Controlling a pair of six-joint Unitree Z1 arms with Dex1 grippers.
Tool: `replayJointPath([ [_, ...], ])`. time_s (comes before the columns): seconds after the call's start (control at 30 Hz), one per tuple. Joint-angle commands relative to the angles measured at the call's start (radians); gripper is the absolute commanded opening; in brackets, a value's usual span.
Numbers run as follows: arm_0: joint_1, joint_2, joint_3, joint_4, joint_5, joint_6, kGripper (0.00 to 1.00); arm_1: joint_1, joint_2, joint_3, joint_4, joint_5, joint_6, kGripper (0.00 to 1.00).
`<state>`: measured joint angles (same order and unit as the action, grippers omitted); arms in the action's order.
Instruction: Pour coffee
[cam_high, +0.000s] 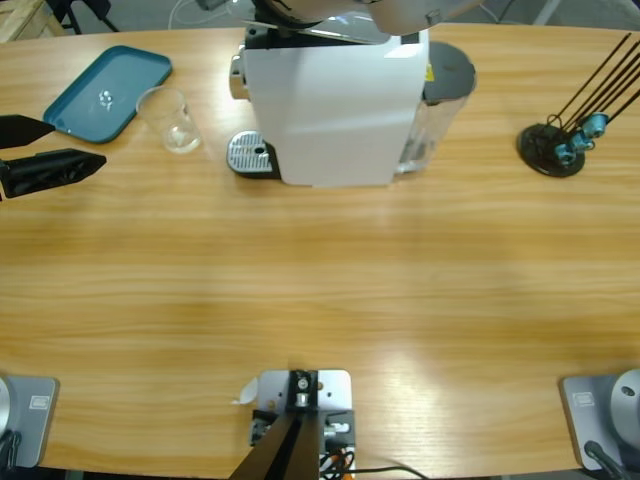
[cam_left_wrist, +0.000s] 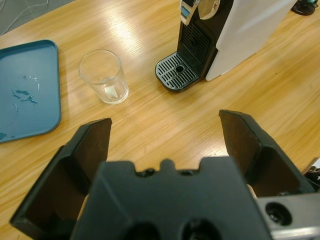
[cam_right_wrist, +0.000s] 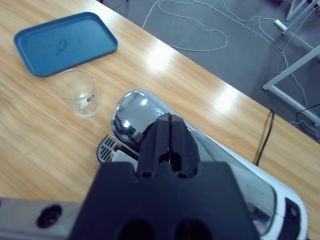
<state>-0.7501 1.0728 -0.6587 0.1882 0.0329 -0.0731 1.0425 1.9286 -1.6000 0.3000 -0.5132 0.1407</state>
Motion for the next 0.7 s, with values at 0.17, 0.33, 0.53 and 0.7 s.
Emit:
replayJointPath([
  [0.17,-0.008,0.031,0.025,-0.003,-0.013,0.01,0.931,0.03,0.161,0.214,-0.102,0.05,0.068,0.0],
  [0.33,-0.008,0.037,0.025,-0.003,-0.013,0.01,0.931,0.03,0.146,0.261,-0.133,0.048,0.076,0.0],
  [0.53,-0.008,0.025,0.025,-0.001,-0.011,0.01,0.991,0.03,0.086,0.27,-0.134,0.018,0.067,0.0],
  [0.7,-0.008,0.014,0.025,0.001,-0.011,0.01,1.0,0.03,-0.062,0.285,-0.16,0.004,-0.026,0.0],
])
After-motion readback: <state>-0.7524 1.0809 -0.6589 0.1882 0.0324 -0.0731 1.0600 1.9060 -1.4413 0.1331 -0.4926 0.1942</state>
